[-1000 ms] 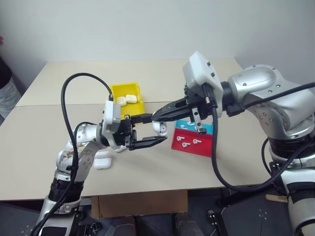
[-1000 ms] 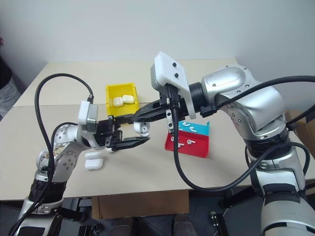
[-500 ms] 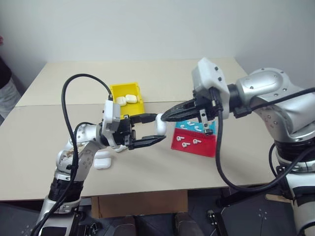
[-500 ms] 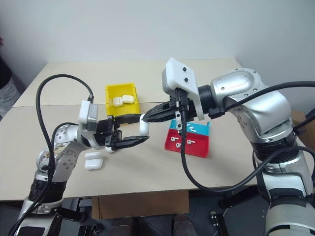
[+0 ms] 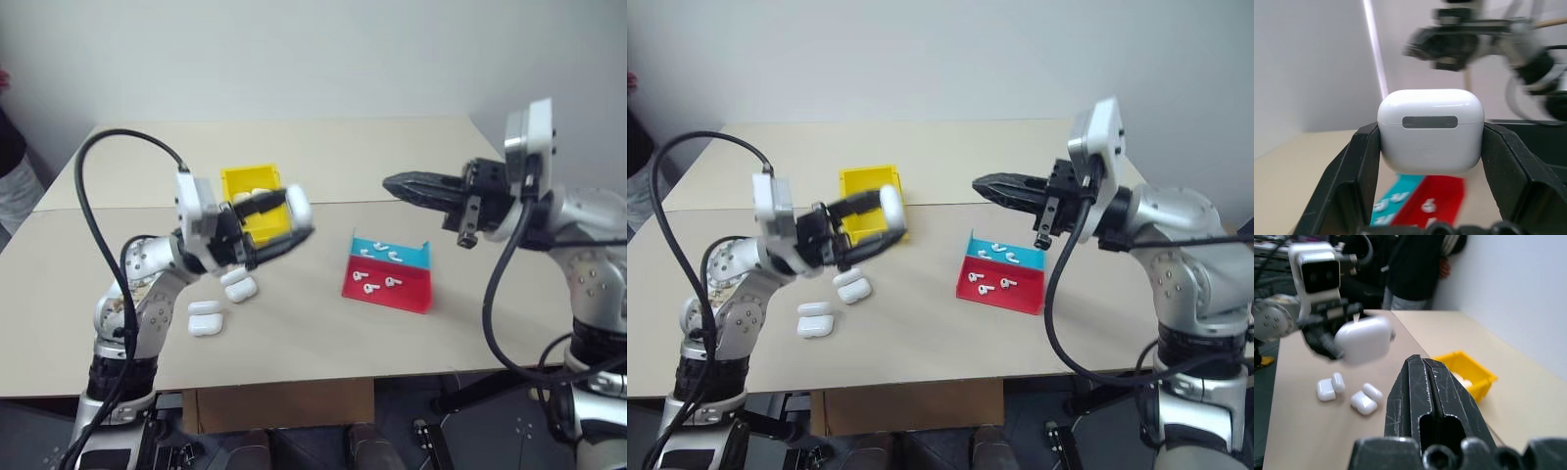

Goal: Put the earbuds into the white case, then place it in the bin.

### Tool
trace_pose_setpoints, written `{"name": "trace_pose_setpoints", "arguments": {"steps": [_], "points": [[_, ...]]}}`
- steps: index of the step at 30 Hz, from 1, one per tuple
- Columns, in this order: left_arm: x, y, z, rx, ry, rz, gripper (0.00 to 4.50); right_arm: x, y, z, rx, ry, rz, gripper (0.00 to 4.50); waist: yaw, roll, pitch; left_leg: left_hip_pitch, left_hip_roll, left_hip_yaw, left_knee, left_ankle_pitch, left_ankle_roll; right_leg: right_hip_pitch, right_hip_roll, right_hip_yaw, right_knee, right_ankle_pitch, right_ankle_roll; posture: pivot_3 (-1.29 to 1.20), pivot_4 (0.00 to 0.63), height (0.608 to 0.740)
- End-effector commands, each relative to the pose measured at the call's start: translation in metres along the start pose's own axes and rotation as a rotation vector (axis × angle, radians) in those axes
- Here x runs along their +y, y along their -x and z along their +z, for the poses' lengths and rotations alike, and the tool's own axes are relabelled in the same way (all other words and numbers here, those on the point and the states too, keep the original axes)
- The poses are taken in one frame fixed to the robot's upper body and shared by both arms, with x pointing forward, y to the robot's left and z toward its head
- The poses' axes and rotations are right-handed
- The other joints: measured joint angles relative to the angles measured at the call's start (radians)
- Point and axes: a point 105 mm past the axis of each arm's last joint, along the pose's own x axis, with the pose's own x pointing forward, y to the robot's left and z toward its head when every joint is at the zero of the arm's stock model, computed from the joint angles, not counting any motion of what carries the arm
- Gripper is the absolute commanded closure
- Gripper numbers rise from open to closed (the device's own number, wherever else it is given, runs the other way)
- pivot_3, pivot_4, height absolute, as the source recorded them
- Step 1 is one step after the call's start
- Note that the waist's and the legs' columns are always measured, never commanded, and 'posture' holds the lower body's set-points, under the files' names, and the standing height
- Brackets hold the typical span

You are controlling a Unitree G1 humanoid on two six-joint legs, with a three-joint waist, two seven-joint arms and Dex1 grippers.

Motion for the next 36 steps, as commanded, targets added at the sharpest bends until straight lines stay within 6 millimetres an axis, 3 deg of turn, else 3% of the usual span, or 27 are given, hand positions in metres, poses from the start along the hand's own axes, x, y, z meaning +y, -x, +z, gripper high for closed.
{"name": "trace_pose_setpoints", "arguments": {"steps": [1, 5, 10, 17, 22, 29, 36], "points": [[0.054, -0.017, -0.003, 0.183, -0.107, 0.342, 1.71, 0.001, 0.009, 0.009, -0.046, 0.024, -0.082, 4.46, 0.007, 0.000, 0.000, 0.000, 0.000, 0.000, 0.000, 0.000, 0.001, 0.000, 0.000, 0.000, 0.000, 0.000, 0.001, 0.00, 0.150, 0.740], [0.098, -0.028, -0.028, 0.323, -0.162, 0.653, 1.71, 0.001, 0.016, -0.009, -0.004, -0.027, -0.137, 4.46, 0.014, 0.000, 0.000, 0.001, -0.001, 0.000, 0.000, 0.001, 0.001, 0.002, 0.000, 0.001, -0.003, 0.001, 0.002, 0.00, 0.150, 0.740], [0.121, -0.028, -0.061, 0.479, -0.134, 0.793, 1.71, 0.004, 0.026, -0.027, 0.068, -0.057, -0.175, 4.46, 0.014, 0.000, 0.000, -0.002, -0.001, 0.000, -0.002, 0.001, 0.001, -0.001, 0.000, 0.001, -0.004, 0.004, -0.004, 0.00, 0.150, 0.740], [0.118, -0.037, -0.080, 0.523, -0.059, 0.714, 1.71, 0.002, 0.034, -0.035, 0.097, -0.089, -0.238, 4.46, 0.021, 0.000, 0.000, -0.005, -0.001, 0.000, -0.003, 0.000, 0.001, -0.001, -0.001, 0.000, -0.010, 0.006, -0.004, 0.00, 0.150, 0.740], [0.116, -0.039, -0.086, 0.536, -0.049, 0.688, 0.09, 0.002, 0.035, -0.041, 0.126, -0.094, -0.257, 4.50, 0.020, 0.000, 0.000, -0.006, -0.002, 0.000, -0.003, 0.000, 0.001, -0.001, -0.001, 0.000, -0.011, 0.007, -0.003, 0.00, 0.150, 0.740], [0.118, -0.043, -0.077, 0.448, -0.126, 0.707, 0.04, 0.002, 0.033, -0.044, 0.137, -0.082, -0.257, 4.50, 0.020, 0.000, 0.000, -0.006, -0.002, 0.000, -0.003, 0.001, 0.001, -0.001, -0.001, 0.000, -0.011, 0.007, -0.002, 0.00, 0.150, 0.740], [0.100, -0.028, -0.058, 0.277, 0.027, 0.549, 0.04, 0.008, 0.039, -0.055, 0.222, -0.021, -0.218, 4.50, 0.018, 0.000, 0.000, -0.006, -0.002, 0.000, -0.002, 0.001, 0.001, -0.001, -0.001, 0.000, -0.011, 0.008, -0.003, 0.00, 0.150, 0.740]]}}
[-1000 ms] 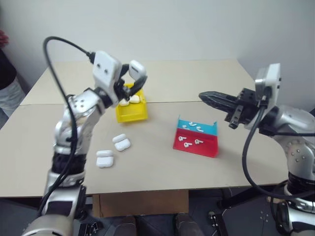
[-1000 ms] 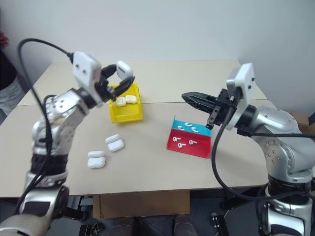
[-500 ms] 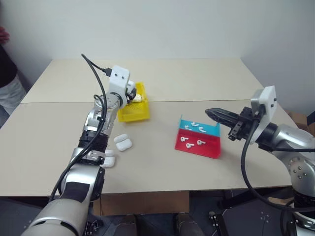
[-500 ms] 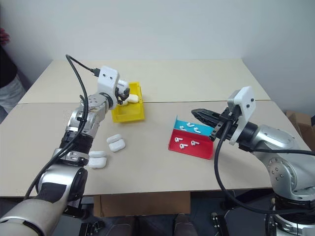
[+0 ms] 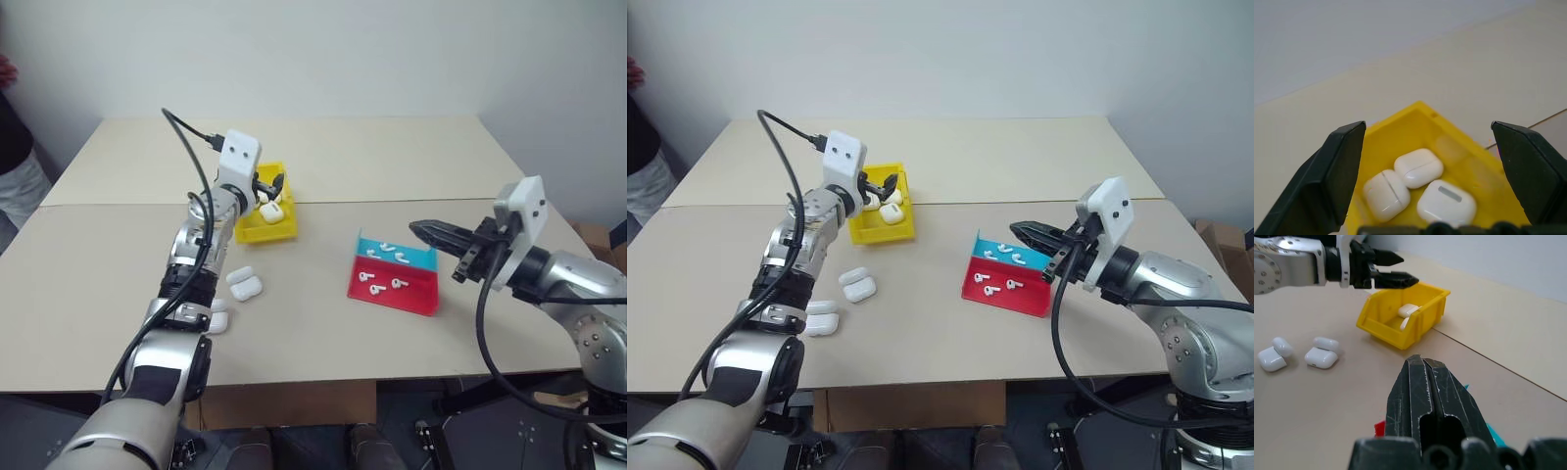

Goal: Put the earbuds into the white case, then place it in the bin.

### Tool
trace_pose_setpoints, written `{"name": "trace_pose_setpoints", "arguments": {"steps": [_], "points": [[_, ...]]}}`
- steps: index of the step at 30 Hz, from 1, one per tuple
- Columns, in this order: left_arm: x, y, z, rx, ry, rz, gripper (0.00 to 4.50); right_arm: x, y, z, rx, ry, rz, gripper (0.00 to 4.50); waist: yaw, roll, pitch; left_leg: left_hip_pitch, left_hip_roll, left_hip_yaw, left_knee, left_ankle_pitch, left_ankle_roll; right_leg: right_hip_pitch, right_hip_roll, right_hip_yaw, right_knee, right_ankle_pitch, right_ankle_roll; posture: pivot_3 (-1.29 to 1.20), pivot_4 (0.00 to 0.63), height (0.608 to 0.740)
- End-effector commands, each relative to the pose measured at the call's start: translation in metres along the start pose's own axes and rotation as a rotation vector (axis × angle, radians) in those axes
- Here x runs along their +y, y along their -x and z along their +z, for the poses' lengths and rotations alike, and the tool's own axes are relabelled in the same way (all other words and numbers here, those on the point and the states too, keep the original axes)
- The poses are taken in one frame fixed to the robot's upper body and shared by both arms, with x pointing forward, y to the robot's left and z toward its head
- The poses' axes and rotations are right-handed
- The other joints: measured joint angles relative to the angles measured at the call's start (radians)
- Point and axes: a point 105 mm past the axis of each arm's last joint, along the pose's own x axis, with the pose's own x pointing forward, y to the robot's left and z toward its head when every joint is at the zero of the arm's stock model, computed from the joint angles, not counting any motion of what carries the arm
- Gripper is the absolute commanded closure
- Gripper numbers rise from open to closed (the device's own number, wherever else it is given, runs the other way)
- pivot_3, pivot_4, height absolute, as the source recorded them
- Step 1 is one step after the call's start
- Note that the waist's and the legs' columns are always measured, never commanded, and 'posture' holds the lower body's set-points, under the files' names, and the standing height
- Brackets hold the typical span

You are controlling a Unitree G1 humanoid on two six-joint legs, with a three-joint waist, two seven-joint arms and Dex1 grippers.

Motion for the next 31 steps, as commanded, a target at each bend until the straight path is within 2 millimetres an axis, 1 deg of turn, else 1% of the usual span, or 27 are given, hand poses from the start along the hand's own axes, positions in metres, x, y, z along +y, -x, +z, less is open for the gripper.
{"name": "trace_pose_setpoints", "arguments": {"steps": [1, 2, 4, 5, 7, 8, 10, 12, 14, 15, 17, 18, 20, 23, 26, 31], "points": [[-0.001, 0.025, 0.020, -0.106, 0.021, -0.113, 0.04, 0.007, 0.009, 0.002, 0.023, 0.127, 0.040, 4.50, -0.001, 0.000, 0.000, 0.000, 0.000, 0.000, 0.000, 0.000, 0.000, 0.000, 0.000, 0.000, 0.000, 0.000, 0.000, 0.00, 0.150, 0.740], [-0.004, 0.034, 0.019, -0.120, 0.017, -0.156, 0.04, 0.008, 0.013, 0.000, 0.025, 0.157, 0.054, 4.50, -0.003, 0.000, 0.000, 0.000, 0.000, 0.000, 0.000, 0.000, 0.000, 0.000, 0.000, 0.000, 0.000, 0.000, 0.000, 0.00, 0.150, 0.740], [-0.011, 0.062, 0.015, -0.130, 0.002, -0.271, 0.04, 0.009, 0.024, -0.004, 0.034, 0.211, 0.070, 4.50, -0.007, 0.000, 0.000, 0.001, 0.000, 0.000, 0.000, 0.000, 0.000, 0.000, 0.000, 0.000, 0.000, 0.000, 0.000, 0.00, 0.150, 0.740], [-0.014, 0.079, 0.011, -0.121, 0.005, -0.334, 0.04, 0.008, 0.030, -0.005, 0.040, 0.255, 0.074, 4.50, -0.009, 0.000, 0.000, 0.001, 0.000, 0.000, 0.000, 0.000, 0.000, 0.000, 0.000, 0.000, 0.000, 0.000, 0.000, 0.00, 0.150, 0.740], [-0.019, 0.114, 0.003, -0.101, 0.005, -0.443, 0.04, 0.006, 0.044, -0.011, 0.105, 0.310, 0.117, 4.50, -0.009, 0.000, 0.000, 0.001, 0.001, 0.001, 0.000, 0.000, 0.000, 0.000, 0.000, 0.001, 0.001, 0.000, 0.000, 0.00, 0.150, 0.740], [-0.019, 0.133, -0.001, -0.083, 0.024, -0.505, 0.04, 0.004, 0.052, -0.014, 0.147, 0.340, 0.138, 4.50, -0.012, 0.001, 0.000, 0.001, 0.001, 0.001, 0.001, 0.000, 0.000, 0.000, 0.000, 0.001, 0.001, 0.000, 0.000, 0.00, 0.150, 0.740], [-0.016, 0.162, -0.009, -0.037, 0.022, -0.565, 0.04, 0.001, 0.067, -0.018, 0.209, 0.396, 0.180, 4.50, -0.015, 0.000, 0.000, 0.004, 0.001, 0.002, 0.000, 0.000, 0.000, 0.002, 0.000, 0.001, 0.000, -0.001, 0.001, 0.00, 0.150, 0.740], [-0.011, 0.185, -0.012, 0.002, 0.016, -0.606, 0.04, -0.001, 0.081, -0.019, 0.238, 0.442, 0.211, 4.50, -0.012, 0.000, 0.000, 0.006, 0.002, 0.003, 0.001, 0.000, 0.000, 0.003, 0.000, 0.001, 0.000, -0.003, 0.005, 0.00, 0.150, 0.740], [-0.007, 0.206, -0.009, 0.026, 0.016, -0.648, 0.04, -0.003, 0.094, -0.017, 0.254, 0.473, 0.226, 4.50, -0.006, 0.000, 0.000, 0.009, 0.002, 0.003, 0.001, 0.000, 0.000, 0.005, 0.000, 0.001, 0.001, -0.004, 0.003, 0.00, 0.150, 0.740], [-0.006, 0.215, -0.008, 0.041, 0.007, -0.668, 0.04, -0.004, 0.100, -0.017, 0.266, 0.488, 0.234, 4.50, -0.005, 0.000, 0.000, 0.009, 0.002, 0.003, 0.001, 0.000, 0.000, 0.005, 0.000, 0.001, 0.001, -0.007, -0.002, 0.00, 0.150, 0.740], [-0.001, 0.234, -0.005, 0.078, -0.006, -0.718, 0.04, -0.006, 0.110, -0.018, 0.298, 0.500, 0.250, 4.50, -0.003, 0.000, -0.001, 0.010, 0.002, 0.004, 0.002, 0.000, 0.000, 0.006, 0.000, 0.001, 0.001, -0.007, -0.002, 0.00, 0.150, 0.740], [0.001, 0.240, -0.005, 0.095, -0.025, -0.723, 0.04, -0.007, 0.112, -0.018, 0.309, 0.506, 0.254, 4.50, -0.003, 0.000, -0.001, 0.009, 0.003, 0.005, 0.002, 0.000, 0.000, 0.005, 0.000, 0.002, 0.001, -0.007, -0.003, 0.00, 0.150, 0.740], [0.004, 0.245, -0.005, 0.114, -0.036, -0.721, 0.04, -0.007, 0.115, -0.018, 0.319, 0.510, 0.257, 4.50, -0.002, 0.001, -0.001, 0.009, 0.003, 0.005, 0.002, 0.000, 0.000, 0.005, 0.000, 0.002, 0.001, -0.007, -0.003, 0.00, 0.150, 0.740], [0.008, 0.244, -0.001, 0.105, -0.031, -0.700, 0.04, -0.008, 0.116, -0.017, 0.325, 0.521, 0.259, 4.50, 0.001, 0.000, -0.001, 0.009, 0.003, 0.005, 0.002, 0.000, 0.000, 0.005, 0.000, 0.002, 0.001, -0.007, -0.003, 0.00, 0.150, 0.740], [0.006, 0.243, 0.000, 0.101, -0.057, -0.712, 0.04, -0.009, 0.113, -0.017, 0.324, 0.524, 0.258, 4.50, 0.000, 0.000, -0.001, 0.009, 0.003, 0.006, 0.002, 0.000, 0.000, 0.004, 0.000, 0.002, 0.001, -0.007, -0.003, 0.00, 0.150, 0.740], [0.004, 0.243, 0.000, 0.112, -0.020, -0.741, 0.04, -0.005, 0.110, -0.016, 0.309, 0.518, 0.254, 4.50, 0.000, 0.000, -0.001, 0.008, 0.003, 0.006, 0.002, 0.000, 0.000, 0.004, 0.000, 0.002, 0.001, -0.007, -0.003, 0.00, 0.150, 0.740]]}}
